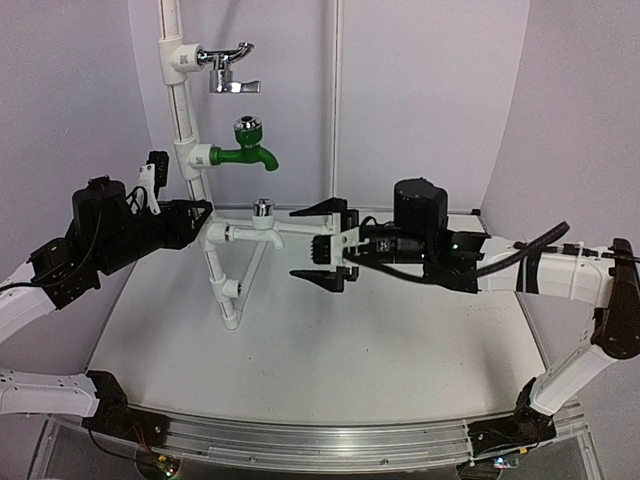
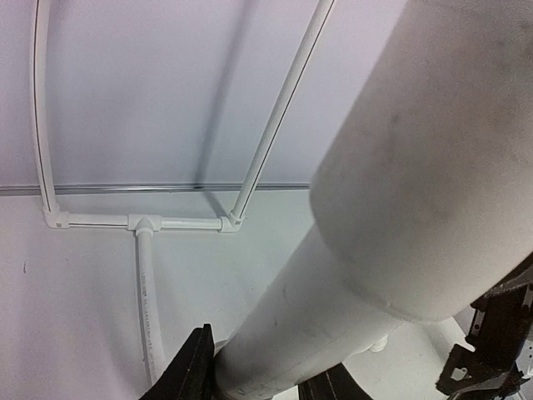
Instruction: Install the water faucets
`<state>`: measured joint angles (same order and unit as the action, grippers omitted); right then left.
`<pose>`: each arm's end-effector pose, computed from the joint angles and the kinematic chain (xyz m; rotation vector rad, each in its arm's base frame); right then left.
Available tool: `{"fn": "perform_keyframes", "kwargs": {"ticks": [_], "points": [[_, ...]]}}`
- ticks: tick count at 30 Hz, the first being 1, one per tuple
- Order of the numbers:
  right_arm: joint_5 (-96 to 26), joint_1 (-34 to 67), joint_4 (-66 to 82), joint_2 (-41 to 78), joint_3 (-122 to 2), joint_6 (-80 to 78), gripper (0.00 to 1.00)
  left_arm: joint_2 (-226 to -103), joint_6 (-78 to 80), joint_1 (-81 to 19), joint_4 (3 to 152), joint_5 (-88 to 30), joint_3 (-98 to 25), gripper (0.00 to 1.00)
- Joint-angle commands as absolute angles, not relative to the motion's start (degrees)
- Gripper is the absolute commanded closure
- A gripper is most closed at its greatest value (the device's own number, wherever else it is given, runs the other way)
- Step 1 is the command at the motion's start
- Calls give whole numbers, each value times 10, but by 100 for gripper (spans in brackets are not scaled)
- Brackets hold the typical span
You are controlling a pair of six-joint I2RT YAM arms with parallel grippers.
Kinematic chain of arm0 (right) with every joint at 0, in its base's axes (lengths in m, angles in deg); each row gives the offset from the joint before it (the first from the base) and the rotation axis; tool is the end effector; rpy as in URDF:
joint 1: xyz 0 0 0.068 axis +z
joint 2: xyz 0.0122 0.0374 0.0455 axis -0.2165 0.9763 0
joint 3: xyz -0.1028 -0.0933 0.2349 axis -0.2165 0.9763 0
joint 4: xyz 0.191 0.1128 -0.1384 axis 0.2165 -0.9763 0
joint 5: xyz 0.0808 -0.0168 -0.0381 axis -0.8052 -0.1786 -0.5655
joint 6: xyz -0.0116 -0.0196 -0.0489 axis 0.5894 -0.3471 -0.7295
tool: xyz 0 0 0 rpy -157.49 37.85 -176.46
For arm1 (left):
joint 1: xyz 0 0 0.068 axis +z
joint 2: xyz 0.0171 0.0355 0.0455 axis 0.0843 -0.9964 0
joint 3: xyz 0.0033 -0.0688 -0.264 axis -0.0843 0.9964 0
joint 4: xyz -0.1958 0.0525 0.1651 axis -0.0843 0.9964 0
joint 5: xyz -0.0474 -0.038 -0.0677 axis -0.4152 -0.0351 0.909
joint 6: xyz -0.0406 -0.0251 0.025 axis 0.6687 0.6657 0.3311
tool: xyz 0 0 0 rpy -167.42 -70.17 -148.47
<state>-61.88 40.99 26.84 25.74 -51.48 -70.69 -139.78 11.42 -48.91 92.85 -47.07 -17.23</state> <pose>0.2023 0.3067 0.3390 -1.5651 0.4396 0.3580 0.1482 -0.1351 0.3683 0.2136 1.7959 -0.6914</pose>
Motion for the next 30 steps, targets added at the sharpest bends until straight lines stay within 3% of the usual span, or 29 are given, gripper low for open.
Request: {"fn": "perform_keyframes", "kwargs": {"ticks": [1, 7, 21, 26, 30], "points": [[-591, 413, 274, 296, -544, -994, 8, -1408, 189, -502, 975, -391, -168, 100], [-544, 416, 357, 344, -556, -1145, 7, -1409, 188, -502, 976, -389, -170, 100], [-523, 415, 438, 438, -650, -1228, 9, -1400, 191, -502, 978, -389, -172, 100], [-531, 415, 437, 448, -658, -1215, 17, -1396, 192, -502, 980, -386, -173, 100], [-544, 416, 418, 434, -634, -1174, 35, -1395, 193, -502, 980, -386, -171, 100]]}}
